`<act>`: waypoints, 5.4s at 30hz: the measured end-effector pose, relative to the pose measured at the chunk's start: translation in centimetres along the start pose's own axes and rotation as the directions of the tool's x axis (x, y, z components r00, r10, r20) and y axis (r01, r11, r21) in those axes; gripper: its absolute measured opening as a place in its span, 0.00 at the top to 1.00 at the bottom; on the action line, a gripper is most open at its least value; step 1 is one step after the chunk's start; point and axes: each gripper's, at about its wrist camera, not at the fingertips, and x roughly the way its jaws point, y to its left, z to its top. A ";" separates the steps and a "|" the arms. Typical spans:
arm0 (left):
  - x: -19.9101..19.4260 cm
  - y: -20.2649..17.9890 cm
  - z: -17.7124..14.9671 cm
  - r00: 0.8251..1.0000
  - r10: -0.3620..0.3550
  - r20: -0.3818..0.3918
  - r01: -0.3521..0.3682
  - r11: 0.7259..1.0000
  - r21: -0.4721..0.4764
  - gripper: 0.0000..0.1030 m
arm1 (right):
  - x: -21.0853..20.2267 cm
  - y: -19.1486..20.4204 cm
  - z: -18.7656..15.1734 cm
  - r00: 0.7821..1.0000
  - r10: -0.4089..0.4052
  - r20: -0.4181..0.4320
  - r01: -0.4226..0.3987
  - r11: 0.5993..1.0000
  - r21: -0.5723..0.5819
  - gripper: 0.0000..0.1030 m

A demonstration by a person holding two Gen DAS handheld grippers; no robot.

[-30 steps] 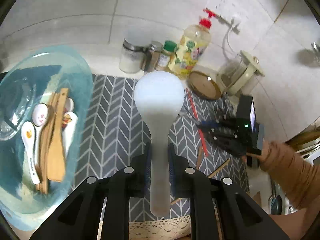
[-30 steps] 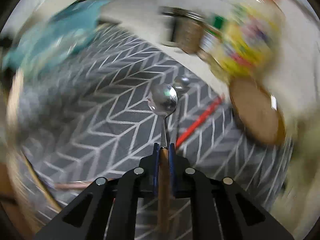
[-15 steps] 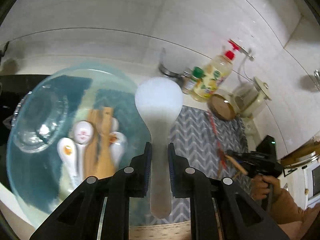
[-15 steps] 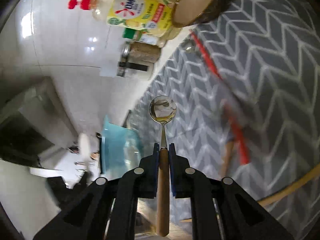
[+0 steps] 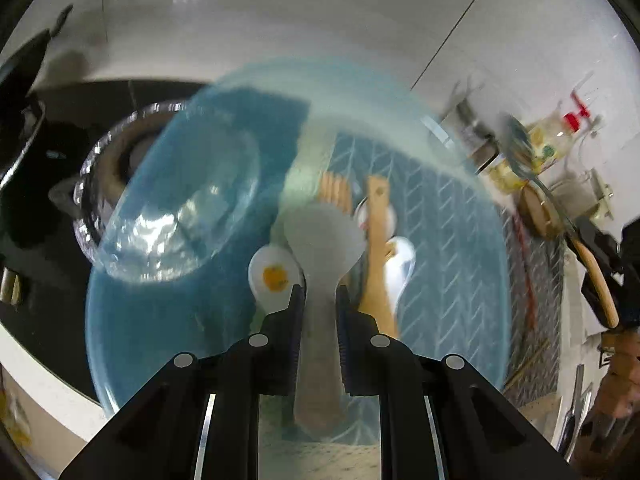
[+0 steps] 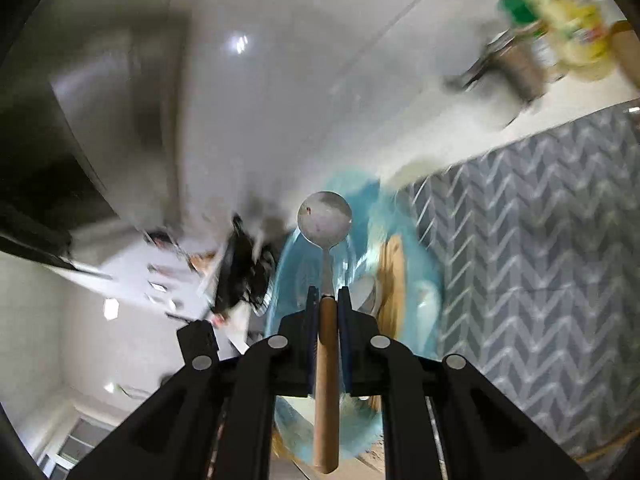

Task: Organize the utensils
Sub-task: 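Lower the white spoon and metal spoon into the blue basin, opening both tools, then grasp a wooden chopstick with the left tool while the right tool grasps a metal spoon, then place the chopstick and metal spoon into the blue basin, opening both tools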

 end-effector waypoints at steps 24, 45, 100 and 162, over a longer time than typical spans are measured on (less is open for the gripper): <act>-8.0 -1.7 -2.2 0.983 -0.058 0.174 0.046 0.996 0.072 0.61 | 15.1 4.6 -3.8 0.806 -0.533 -0.257 0.451 0.834 -0.317 0.89; 8.1 -29.0 -11.6 0.947 -0.278 -0.162 0.322 0.813 0.486 0.38 | -23.2 -13.9 0.4 0.848 -0.414 0.332 0.502 0.830 -0.245 0.40; 9.9 -33.3 -13.9 0.963 -0.223 -0.152 0.263 0.655 0.709 0.93 | -17.5 -21.6 -2.2 0.853 -0.508 0.120 0.506 0.751 -0.424 0.89; -9.8 -11.0 -2.5 0.934 -0.247 0.257 0.087 0.857 0.508 0.39 | -8.6 8.7 -1.6 0.870 -0.250 0.426 0.436 0.794 -0.424 0.33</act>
